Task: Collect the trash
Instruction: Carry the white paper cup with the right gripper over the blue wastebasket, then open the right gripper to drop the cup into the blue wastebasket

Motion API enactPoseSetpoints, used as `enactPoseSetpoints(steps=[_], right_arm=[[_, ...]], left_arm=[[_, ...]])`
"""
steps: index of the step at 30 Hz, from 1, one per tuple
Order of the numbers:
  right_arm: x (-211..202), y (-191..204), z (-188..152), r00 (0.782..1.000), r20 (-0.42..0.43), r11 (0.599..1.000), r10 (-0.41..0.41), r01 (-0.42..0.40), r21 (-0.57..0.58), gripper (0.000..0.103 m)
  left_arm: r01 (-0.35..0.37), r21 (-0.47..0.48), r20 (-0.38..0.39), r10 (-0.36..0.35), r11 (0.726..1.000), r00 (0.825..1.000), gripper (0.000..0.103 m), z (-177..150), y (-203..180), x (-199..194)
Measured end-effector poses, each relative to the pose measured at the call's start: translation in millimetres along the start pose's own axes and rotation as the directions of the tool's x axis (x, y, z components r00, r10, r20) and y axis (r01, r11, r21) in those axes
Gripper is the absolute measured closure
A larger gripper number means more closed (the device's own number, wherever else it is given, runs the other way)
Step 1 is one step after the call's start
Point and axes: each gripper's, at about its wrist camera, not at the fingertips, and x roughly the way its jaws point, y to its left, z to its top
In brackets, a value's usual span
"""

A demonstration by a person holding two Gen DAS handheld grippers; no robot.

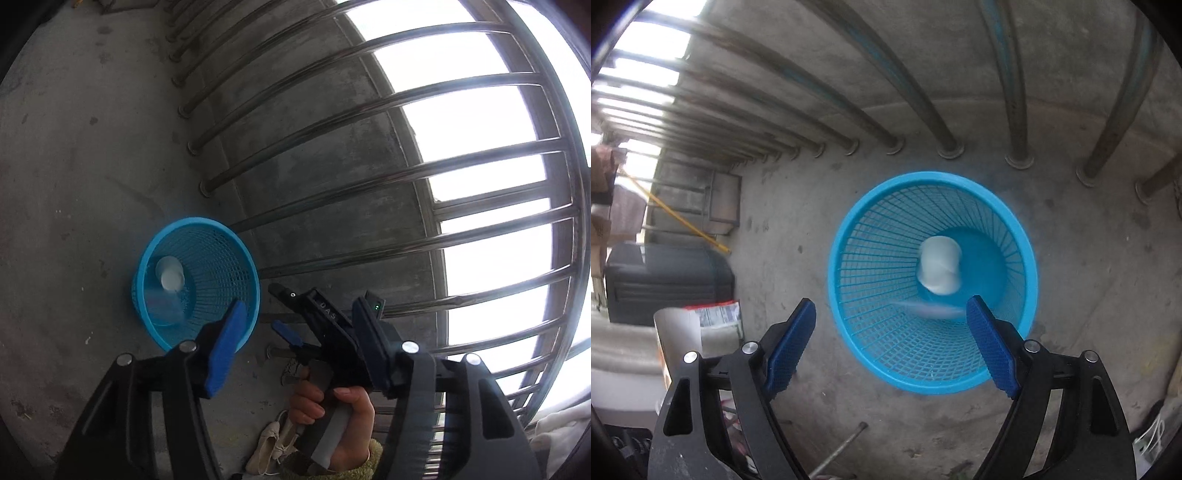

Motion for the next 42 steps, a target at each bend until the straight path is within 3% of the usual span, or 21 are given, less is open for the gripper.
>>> enactPoseSetpoints(steps=[5,9,12,15,18,20,25,26,29,33,42], right_arm=[[-4,22,-3,0.999,0.034,0.996,0.014,-0.011,-0.093,0.023],[5,35,-9,1.000,0.013,0.994,0.005,-0.003,-0.110,0.023],[9,36,-16,1.000,0.011,0.993,-0.016,0.017,-0.116,0.023],[15,12,-18,0.994,0.043,0.995,-0.096,0.097,-0.023,0.024],[22,-27,-10,0.957,0.123,0.964,-0.264,0.257,0.068,0.025],[34,-52,-5,0.939,0.117,0.944,-0.323,0.310,0.114,0.026],[81,-95,5,0.916,-0.027,0.909,-0.400,0.401,0.112,0.031],[89,-100,4,0.913,-0.053,0.906,-0.406,0.409,0.112,0.033],[107,-112,1,0.920,-0.121,0.913,-0.372,0.386,0.129,0.056],[120,-112,-8,0.951,-0.168,0.945,-0.261,0.287,0.155,0.096],[121,-90,-34,0.934,-0.238,0.950,-0.266,0.296,0.099,0.100]], left_arm=[[-0.051,0.144,0.104,0.037,0.988,0.994,0.045,-12,-24,-64],[-0.157,0.244,0.246,0.095,0.957,0.965,0.038,-32,-42,-134],[-0.242,0.254,0.364,0.139,0.937,0.921,0.035,-53,-44,-192],[-0.340,0.232,0.450,0.209,0.911,0.868,0.035,-82,-40,-245],[-0.421,0.184,0.515,0.278,0.888,0.811,0.035,-111,-27,-286],[-0.453,0.119,0.546,0.323,0.883,0.773,0.035,-134,-14,-309],[-0.488,0.037,0.567,0.384,0.872,0.729,0.035,-173,8,-333],[-0.492,0.024,0.565,0.394,0.870,0.725,0.035,-179,12,-334],[-0.479,-0.013,0.563,0.402,0.878,0.722,0.035,-190,19,-340],[-0.487,-0.012,0.578,0.404,0.873,0.709,0.035,-195,13,-339],[-0.484,0.007,0.563,0.397,0.875,0.725,0.035,-186,12,-329]])
